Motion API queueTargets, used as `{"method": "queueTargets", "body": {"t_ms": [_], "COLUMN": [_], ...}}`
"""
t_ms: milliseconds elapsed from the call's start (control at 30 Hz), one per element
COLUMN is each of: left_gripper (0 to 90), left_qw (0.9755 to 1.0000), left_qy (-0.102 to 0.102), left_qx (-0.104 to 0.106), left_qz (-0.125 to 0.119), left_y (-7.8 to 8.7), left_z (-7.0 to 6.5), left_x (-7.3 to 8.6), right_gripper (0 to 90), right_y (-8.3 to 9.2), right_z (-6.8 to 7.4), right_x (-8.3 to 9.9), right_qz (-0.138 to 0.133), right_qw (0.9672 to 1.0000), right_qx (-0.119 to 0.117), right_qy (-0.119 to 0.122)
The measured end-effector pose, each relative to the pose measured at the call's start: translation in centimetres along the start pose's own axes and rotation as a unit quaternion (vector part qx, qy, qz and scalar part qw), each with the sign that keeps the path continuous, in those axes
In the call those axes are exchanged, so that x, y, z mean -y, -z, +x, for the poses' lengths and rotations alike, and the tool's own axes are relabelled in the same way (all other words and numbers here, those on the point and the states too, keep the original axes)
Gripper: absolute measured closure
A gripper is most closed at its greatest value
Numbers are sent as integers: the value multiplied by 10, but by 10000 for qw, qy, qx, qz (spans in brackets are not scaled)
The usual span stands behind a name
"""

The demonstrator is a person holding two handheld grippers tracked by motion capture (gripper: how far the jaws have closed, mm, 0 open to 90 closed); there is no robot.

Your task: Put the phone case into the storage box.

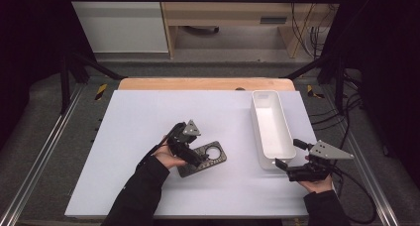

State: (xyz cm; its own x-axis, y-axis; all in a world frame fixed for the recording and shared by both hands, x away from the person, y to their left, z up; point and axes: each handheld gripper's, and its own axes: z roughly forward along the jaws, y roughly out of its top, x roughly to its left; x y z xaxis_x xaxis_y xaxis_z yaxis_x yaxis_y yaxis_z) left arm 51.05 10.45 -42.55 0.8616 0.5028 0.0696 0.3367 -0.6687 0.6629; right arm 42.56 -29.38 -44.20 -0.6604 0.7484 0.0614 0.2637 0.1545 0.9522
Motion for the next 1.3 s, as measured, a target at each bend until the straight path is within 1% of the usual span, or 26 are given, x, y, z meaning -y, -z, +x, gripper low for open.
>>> {"method": "queueTargets", "body": {"t_ms": [233, 433, 500, 667, 733, 867, 1100, 1300], "left_gripper": [0, 0, 0, 0, 1, 6, 19, 44], "left_qw": [9999, 9996, 9994, 9990, 9986, 9979, 9967, 9963], "left_qy": [-39, -30, -43, -42, -71, -63, -114, -113], "left_qx": [30, 127, 127, 207, 233, 288, 284, 277], "left_qz": [105, 244, 318, 395, 476, 573, 753, 800], "left_y": [-9, -19, -22, -27, -29, -33, -40, -43], "left_z": [-1, -3, -3, -4, -4, -4, -6, -6], "left_x": [1, 5, 6, 9, 11, 13, 16, 16], "right_gripper": [1, 1, 1, 1, 1, 1, 1, 1], "right_y": [0, 0, 0, 0, 0, 0, 0, 0], "right_z": [0, 0, 0, 0, 0, 0, 0, 0], "right_x": [0, 0, 0, 0, 0, 0, 0, 0], "right_qz": [-1, -1, -1, 3, 1, 0, 5, 8], "right_qw": [10000, 10000, 10000, 10000, 10000, 10000, 10000, 10000], "right_qx": [-6, -4, -10, -11, -12, -8, -4, -2], "right_qy": [1, -12, -7, -2, -15, 3, 5, 8]}}
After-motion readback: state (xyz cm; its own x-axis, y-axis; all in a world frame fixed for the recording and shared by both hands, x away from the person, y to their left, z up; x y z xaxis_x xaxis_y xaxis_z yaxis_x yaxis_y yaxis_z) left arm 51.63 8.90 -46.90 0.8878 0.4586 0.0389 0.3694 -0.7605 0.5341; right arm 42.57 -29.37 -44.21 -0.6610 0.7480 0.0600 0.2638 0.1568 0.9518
